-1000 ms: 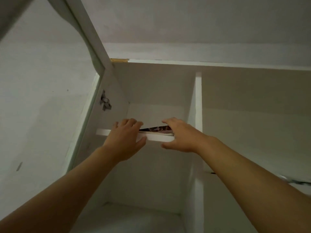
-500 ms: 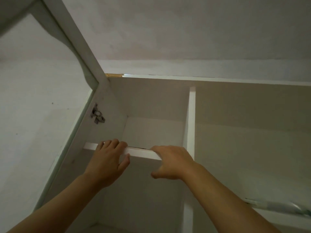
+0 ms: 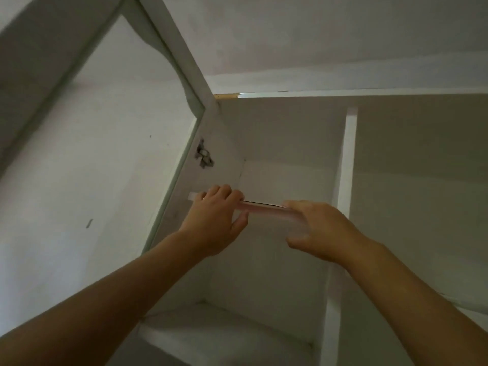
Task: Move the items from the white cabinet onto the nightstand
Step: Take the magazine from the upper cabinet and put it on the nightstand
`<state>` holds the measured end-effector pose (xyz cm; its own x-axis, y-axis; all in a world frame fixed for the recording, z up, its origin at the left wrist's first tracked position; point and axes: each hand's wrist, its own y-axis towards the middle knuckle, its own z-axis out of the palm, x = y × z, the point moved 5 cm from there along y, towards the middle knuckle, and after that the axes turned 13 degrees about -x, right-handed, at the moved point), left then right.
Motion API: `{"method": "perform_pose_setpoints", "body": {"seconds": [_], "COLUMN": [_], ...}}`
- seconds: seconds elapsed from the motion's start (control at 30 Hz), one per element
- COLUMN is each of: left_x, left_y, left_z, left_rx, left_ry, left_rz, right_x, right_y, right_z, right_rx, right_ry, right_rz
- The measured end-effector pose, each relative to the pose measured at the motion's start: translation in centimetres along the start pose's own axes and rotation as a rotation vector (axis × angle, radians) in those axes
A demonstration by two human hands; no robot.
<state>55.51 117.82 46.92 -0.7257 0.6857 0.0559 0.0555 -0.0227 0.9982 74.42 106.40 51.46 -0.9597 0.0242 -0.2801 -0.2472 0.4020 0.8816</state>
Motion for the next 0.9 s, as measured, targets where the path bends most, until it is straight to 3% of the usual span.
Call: {"method": "perform_pose_setpoints", "body": {"seconds": [0.17, 0.43, 0.6, 0.8, 0.9], "left_x": [0.6, 2.1, 2.0, 1.5, 1.7], "left_y": [0.0, 4.1, 2.0, 0.1, -0.4], "left_z": [-1.5, 0.0, 0.6, 1.0, 1.3], "left_rx": [0.008, 0.173, 0.115, 0.033, 0.009], "left_ry": [-0.042, -0.093, -0.058, -0.087, -0.099], "left_rz": [-0.015, -0.138, -0.143, -0.127, -0.149], "right_x": [1.1, 1.4, 1.1, 0.6, 0.1], "right_y": [-0.5, -0.4, -1.1, 1.0, 2.6], "right_z": [-1.4, -1.7, -1.0, -1.0, -0.2], "right_rx": [0.003, 0.006, -0.005, 0.033, 0.035], "right_ry": [-0.096, -0.082, -0.074, 0.072, 0.004], "right_rz": [-0.103, -0.143, -0.151, -0.016, 0.035]}}
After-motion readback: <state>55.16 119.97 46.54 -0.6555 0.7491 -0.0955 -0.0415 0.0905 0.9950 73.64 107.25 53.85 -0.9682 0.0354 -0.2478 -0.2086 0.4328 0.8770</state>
